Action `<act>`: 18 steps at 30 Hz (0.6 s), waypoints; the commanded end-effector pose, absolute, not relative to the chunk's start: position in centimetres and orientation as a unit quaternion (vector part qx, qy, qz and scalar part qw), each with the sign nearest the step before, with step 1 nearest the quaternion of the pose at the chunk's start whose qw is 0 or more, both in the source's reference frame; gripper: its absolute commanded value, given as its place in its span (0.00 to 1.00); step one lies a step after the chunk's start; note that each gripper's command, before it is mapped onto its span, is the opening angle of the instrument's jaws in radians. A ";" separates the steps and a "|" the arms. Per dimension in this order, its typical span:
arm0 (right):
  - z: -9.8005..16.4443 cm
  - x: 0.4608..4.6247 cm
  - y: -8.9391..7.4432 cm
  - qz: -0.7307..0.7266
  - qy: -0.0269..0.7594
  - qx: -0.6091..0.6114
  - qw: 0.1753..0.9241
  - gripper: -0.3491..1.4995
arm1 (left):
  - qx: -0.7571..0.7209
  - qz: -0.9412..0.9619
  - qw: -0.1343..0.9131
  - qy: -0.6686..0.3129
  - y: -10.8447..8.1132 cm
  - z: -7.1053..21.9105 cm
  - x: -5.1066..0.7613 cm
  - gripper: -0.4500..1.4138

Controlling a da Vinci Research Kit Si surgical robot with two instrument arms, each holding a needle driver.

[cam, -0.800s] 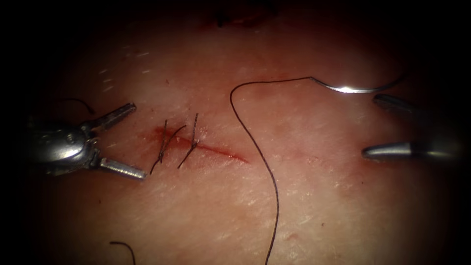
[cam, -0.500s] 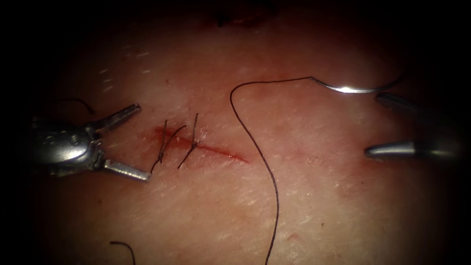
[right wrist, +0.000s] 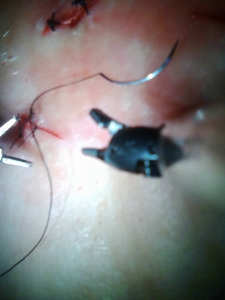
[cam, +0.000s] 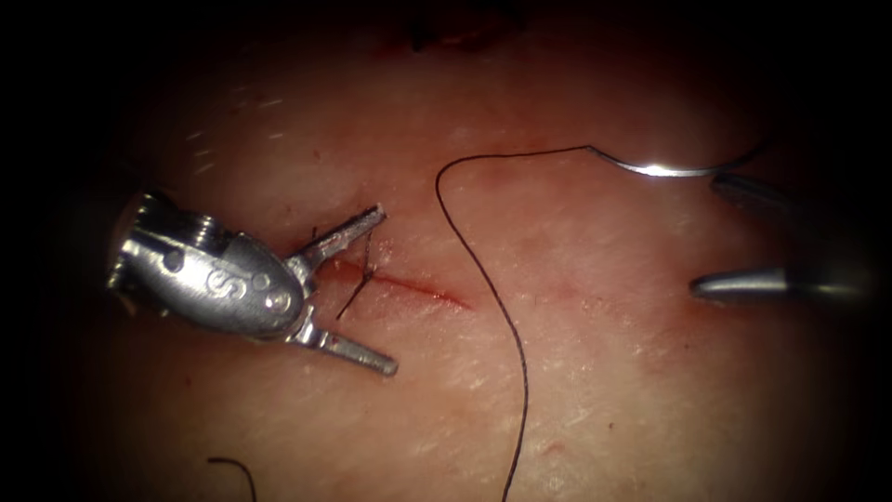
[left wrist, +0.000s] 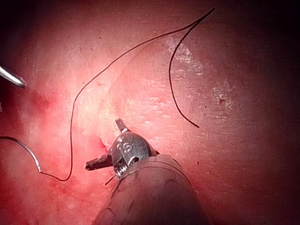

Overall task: Wound Closure
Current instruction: Use the left gripper to pull the needle into view.

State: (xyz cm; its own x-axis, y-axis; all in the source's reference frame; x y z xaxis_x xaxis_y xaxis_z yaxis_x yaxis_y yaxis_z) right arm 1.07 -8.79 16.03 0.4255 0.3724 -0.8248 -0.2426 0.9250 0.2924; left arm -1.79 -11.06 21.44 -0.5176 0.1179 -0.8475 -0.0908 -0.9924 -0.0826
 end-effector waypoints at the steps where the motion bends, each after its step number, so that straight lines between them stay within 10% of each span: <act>1: 16.1 1.15 -8.9 0.184 0.505 0.068 0.841 0.85 | -0.487 0.872 0.057 -0.012 -11.2 21.4 -1.93 0.83; 18: 16.1 1.17 -8.9 0.195 0.504 0.072 0.838 0.85 | -0.453 0.890 0.032 0.037 -11.1 21.1 -2.31 0.83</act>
